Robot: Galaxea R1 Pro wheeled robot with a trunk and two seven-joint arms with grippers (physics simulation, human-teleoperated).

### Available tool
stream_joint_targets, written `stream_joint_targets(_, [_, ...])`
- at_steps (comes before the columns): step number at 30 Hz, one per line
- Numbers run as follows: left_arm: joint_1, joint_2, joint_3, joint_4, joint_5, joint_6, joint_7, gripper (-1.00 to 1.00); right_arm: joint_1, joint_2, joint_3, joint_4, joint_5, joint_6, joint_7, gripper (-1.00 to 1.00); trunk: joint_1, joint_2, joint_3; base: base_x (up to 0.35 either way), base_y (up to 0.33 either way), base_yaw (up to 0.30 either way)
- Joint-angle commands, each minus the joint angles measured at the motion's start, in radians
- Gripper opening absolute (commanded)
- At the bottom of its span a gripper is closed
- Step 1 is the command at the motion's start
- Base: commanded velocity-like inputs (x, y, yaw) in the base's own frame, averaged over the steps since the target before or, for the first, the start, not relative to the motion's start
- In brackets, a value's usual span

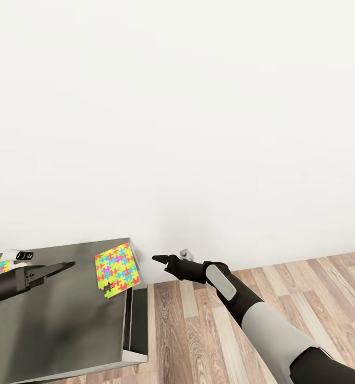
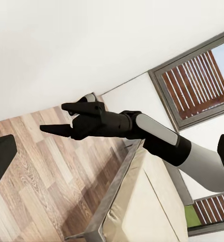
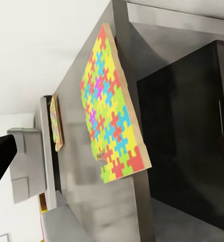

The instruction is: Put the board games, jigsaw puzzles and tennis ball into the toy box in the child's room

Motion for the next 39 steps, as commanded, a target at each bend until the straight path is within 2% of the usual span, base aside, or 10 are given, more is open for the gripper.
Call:
stream_joint_targets(1, [0.0, 0.0, 0.0, 0.0, -0.001, 0.011, -0.004, 1.0, -0.001, 0.0, 0.001, 0.001, -0.002, 0.002, 0.002, 1.0, 0.0, -0.001, -0.001, 0.0, 0.0, 0.0])
stream_joint_targets(39, [0.0, 0.0, 0.0, 0.0, -0.001, 0.01, -0.004, 1.0, -0.001, 0.002, 0.007, 0.0, -0.002, -0.004, 0.001, 1.0, 0.0, -0.001, 0.053, 0.0, 0.0, 0.055])
